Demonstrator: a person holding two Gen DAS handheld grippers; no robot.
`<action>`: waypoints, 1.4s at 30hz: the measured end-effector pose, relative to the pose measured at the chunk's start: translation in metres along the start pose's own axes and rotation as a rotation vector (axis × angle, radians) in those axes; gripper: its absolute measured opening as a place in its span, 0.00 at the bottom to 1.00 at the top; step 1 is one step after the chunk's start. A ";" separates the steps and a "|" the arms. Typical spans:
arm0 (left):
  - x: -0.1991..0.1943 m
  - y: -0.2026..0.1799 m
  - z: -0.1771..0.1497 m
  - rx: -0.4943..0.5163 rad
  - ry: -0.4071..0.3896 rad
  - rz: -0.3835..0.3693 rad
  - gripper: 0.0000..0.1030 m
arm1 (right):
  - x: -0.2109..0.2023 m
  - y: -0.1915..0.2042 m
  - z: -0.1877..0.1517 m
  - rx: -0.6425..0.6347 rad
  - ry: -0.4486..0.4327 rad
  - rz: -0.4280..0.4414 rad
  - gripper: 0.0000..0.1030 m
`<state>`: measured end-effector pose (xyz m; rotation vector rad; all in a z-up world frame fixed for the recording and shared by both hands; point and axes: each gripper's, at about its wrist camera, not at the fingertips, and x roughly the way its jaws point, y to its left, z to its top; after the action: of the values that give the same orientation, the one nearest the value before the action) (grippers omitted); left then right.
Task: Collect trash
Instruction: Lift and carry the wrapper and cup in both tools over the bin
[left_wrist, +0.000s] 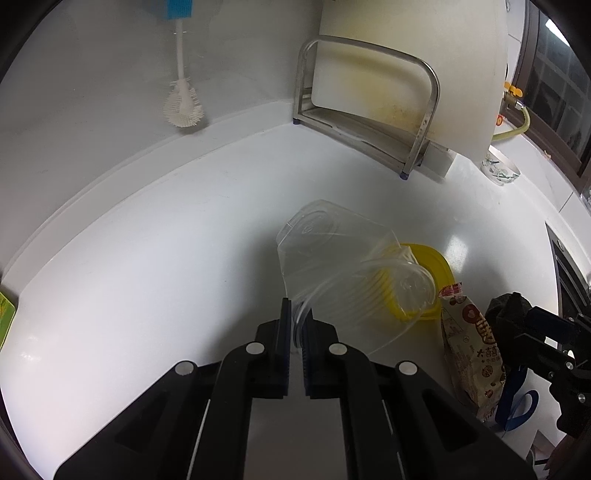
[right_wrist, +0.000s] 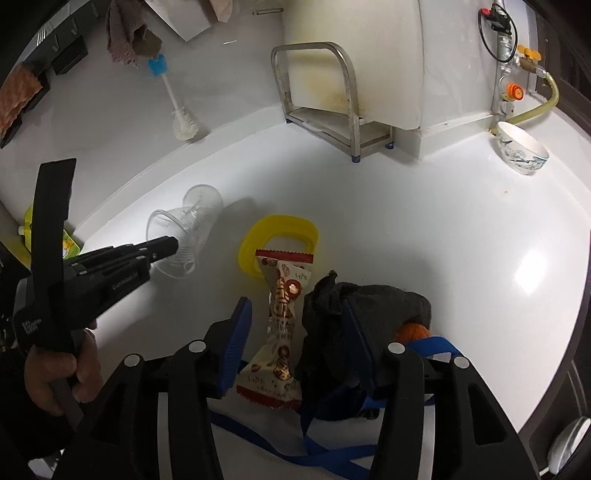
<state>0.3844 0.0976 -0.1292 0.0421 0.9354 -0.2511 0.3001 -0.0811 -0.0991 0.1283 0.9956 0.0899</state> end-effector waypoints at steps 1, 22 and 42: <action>-0.001 0.001 0.000 -0.001 -0.001 0.002 0.06 | -0.001 0.000 -0.001 0.003 -0.003 -0.002 0.48; -0.024 0.019 -0.013 -0.024 -0.013 0.006 0.06 | -0.015 0.025 -0.023 0.014 0.024 0.007 0.48; -0.048 0.035 -0.024 -0.049 -0.030 0.013 0.06 | 0.045 0.034 -0.006 -0.071 0.121 -0.058 0.13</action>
<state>0.3461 0.1445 -0.1072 -0.0010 0.9105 -0.2164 0.3195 -0.0407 -0.1347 0.0286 1.1149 0.0805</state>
